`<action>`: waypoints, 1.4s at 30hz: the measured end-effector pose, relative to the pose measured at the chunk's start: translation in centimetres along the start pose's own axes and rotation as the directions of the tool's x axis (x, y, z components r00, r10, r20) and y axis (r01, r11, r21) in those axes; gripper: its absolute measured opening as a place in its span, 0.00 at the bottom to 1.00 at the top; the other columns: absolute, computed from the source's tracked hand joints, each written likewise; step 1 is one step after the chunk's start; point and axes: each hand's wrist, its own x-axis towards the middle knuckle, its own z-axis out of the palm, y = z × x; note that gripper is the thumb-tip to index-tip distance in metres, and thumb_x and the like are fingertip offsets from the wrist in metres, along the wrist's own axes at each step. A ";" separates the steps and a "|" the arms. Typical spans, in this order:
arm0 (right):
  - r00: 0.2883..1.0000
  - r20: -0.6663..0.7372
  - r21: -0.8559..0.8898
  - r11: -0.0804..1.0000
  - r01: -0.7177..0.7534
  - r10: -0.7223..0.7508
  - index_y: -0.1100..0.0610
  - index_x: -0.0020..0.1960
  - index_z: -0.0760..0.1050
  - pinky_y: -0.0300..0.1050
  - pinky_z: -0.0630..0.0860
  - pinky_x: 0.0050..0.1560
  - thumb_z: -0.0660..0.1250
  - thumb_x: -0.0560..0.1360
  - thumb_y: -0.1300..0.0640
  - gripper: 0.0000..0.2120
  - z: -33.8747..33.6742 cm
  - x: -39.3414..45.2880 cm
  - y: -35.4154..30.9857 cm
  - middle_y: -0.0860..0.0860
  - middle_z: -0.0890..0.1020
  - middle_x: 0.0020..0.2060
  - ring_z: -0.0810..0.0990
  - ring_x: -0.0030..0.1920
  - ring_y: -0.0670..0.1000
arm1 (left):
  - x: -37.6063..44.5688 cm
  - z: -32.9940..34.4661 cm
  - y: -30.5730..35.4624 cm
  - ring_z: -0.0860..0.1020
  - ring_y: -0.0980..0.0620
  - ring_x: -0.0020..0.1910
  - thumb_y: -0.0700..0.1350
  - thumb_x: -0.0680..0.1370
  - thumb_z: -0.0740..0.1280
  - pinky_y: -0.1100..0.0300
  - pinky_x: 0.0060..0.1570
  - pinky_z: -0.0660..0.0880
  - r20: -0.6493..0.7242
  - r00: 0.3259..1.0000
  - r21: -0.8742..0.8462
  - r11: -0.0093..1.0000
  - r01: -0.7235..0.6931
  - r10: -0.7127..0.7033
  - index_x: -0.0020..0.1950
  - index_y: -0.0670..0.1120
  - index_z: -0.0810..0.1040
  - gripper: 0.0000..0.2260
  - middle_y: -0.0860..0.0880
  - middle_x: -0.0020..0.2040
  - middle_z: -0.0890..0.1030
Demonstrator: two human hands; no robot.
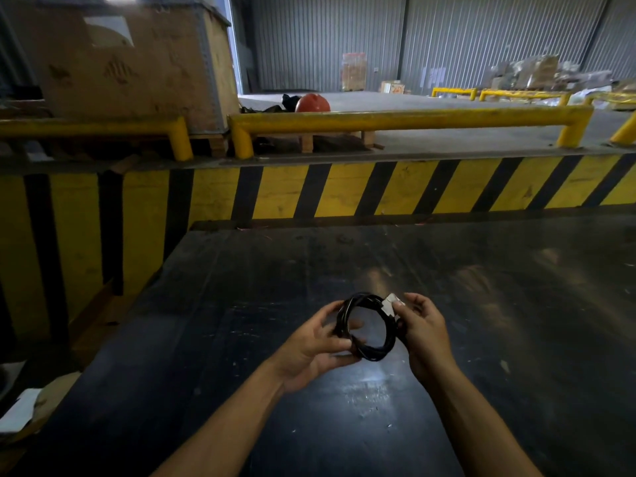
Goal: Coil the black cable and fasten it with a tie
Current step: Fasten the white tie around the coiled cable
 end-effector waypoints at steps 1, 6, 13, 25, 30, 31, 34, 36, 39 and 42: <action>1.000 -0.008 0.008 1.000 -0.025 0.025 0.61 0.56 0.71 0.41 0.72 0.35 0.64 0.76 0.64 0.09 -0.2 0.2 0.3 0.53 0.77 0.40 0.73 0.34 0.48 | 0.2 -0.1 -0.2 0.78 0.39 0.58 0.31 0.67 0.71 0.49 0.51 0.78 -0.008 1.000 -0.050 0.999 -0.002 0.001 0.69 0.47 0.67 0.33 0.39 0.62 0.75; 0.996 0.019 0.031 0.996 -0.089 0.089 0.61 0.54 0.73 0.40 0.74 0.35 0.63 0.77 0.64 0.07 -1.1 1.3 1.3 0.53 0.77 0.37 0.74 0.33 0.48 | 1.7 0.0 -1.1 0.82 0.45 0.50 0.29 0.68 0.70 0.53 0.46 0.80 -0.124 0.992 -0.036 0.999 0.010 -0.014 0.67 0.47 0.69 0.30 0.40 0.55 0.80; 0.986 0.141 -0.118 0.990 -0.076 0.092 0.62 0.53 0.77 0.50 0.74 0.50 0.70 0.72 0.64 0.10 -2.5 3.3 2.1 0.58 0.81 0.46 0.79 0.47 0.55 | 4.3 -0.4 -1.6 0.83 0.45 0.48 0.35 0.68 0.73 0.55 0.42 0.80 -0.270 0.960 0.048 0.995 0.092 -0.076 0.65 0.44 0.73 0.26 0.42 0.53 0.82; 0.997 0.077 -0.529 0.848 0.037 0.004 0.53 0.46 0.75 0.39 0.72 0.40 0.73 0.69 0.58 0.09 -5.4 6.9 9.6 0.49 0.81 0.40 0.80 0.43 0.49 | 9.1 -2.3 -6.3 0.82 0.44 0.46 0.35 0.73 0.70 0.52 0.46 0.81 -0.579 0.786 0.303 0.839 0.452 -0.215 0.56 0.40 0.76 0.13 0.40 0.50 0.81; 0.978 0.088 -0.652 0.753 -0.088 0.190 0.55 0.50 0.74 0.46 0.74 0.44 0.73 0.69 0.58 0.12 -7.0 7.9 13.2 0.53 0.79 0.44 0.79 0.44 0.54 | 9.3 -4.0 -9.2 0.82 0.49 0.38 0.34 0.72 0.71 0.58 0.35 0.81 -0.600 0.752 0.261 0.821 0.507 -0.273 0.56 0.39 0.76 0.13 0.40 0.48 0.81; 0.971 0.095 -0.678 0.728 -0.098 0.219 0.55 0.51 0.74 0.44 0.73 0.42 0.73 0.69 0.57 0.12 -7.2 8.0 14.0 0.52 0.79 0.45 0.78 0.44 0.53 | 9.3 -4.3 -9.8 0.81 0.51 0.36 0.33 0.72 0.71 0.60 0.33 0.80 -0.610 0.739 0.254 0.813 0.524 -0.285 0.55 0.39 0.76 0.13 0.41 0.48 0.80; 0.950 0.101 -0.738 0.662 -0.126 0.294 0.56 0.54 0.76 0.39 0.71 0.38 0.72 0.69 0.58 0.14 -7.3 8.2 16.0 0.51 0.79 0.46 0.77 0.42 0.50 | 9.4 -5.3 -11.8 0.81 0.48 0.39 0.32 0.72 0.69 0.59 0.35 0.80 -0.655 0.686 0.254 0.762 0.595 -0.317 0.59 0.39 0.74 0.16 0.40 0.52 0.80; 0.936 0.100 -0.760 0.633 -0.148 0.338 0.57 0.55 0.76 0.40 0.71 0.45 0.71 0.69 0.59 0.15 -7.4 8.2 17.2 0.51 0.79 0.47 0.77 0.46 0.51 | 9.5 -5.8 -12.8 0.81 0.44 0.46 0.33 0.72 0.70 0.57 0.37 0.81 -0.699 0.651 0.286 0.718 0.635 -0.297 0.62 0.38 0.72 0.19 0.38 0.57 0.78; 0.919 0.103 -0.785 0.599 -0.160 0.381 0.58 0.55 0.76 0.40 0.70 0.47 0.70 0.70 0.61 0.14 -7.4 8.3 18.3 0.52 0.80 0.47 0.76 0.46 0.50 | 9.7 -6.4 -13.8 0.80 0.44 0.49 0.36 0.70 0.72 0.54 0.40 0.81 -0.753 0.613 0.356 0.634 0.686 -0.240 0.57 0.41 0.75 0.17 0.40 0.55 0.79; 0.905 0.122 -0.810 0.567 -0.147 0.408 0.59 0.55 0.76 0.38 0.69 0.45 0.69 0.70 0.63 0.14 -7.4 8.2 18.8 0.53 0.81 0.48 0.76 0.45 0.49 | 9.7 -6.7 -14.5 0.81 0.45 0.48 0.37 0.69 0.73 0.50 0.45 0.81 -0.760 0.609 0.395 0.582 0.711 -0.228 0.52 0.43 0.77 0.13 0.40 0.51 0.81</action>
